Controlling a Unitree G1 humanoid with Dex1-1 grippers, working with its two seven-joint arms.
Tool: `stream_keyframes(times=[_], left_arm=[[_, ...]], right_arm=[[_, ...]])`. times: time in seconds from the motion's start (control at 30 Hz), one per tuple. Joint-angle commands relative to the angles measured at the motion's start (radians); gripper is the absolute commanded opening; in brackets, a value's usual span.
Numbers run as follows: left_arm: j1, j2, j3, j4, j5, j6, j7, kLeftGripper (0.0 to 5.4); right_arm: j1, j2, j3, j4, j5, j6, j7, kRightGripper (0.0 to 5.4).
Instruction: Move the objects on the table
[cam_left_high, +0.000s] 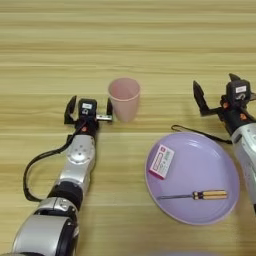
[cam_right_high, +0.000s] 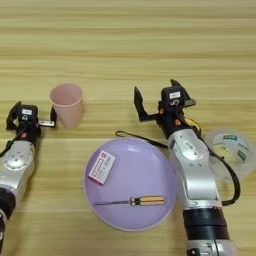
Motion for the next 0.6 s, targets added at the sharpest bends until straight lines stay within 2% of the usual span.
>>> stream_keyframes(times=[0.03,0.23,0.4,0.5,0.6], left_arm=[[-0.014,0.018,0.020,-0.019,-0.024,0.007,-0.018,5.36],[-0.012,0.037,0.046,-0.025,-0.036,0.009,-0.017,5.36],[0.001,0.031,0.049,-0.031,-0.035,0.005,-0.017,5.36],[0.013,0.017,0.044,-0.050,-0.031,0.006,-0.012,5.36],[0.021,0.007,0.039,-0.067,-0.025,0.008,-0.003,5.36]], right_arm=[[0.005,-0.007,0.002,0.008,-0.002,-0.005,0.007,5.40],[0.014,-0.015,0.002,0.003,-0.003,-0.009,0.017,5.40],[0.041,-0.037,-0.004,-0.047,-0.002,0.002,0.035,5.40],[0.079,-0.087,0.002,-0.127,-0.015,0.024,0.068,5.40],[0.128,-0.167,-0.015,-0.225,0.000,0.080,0.128,5.40]])
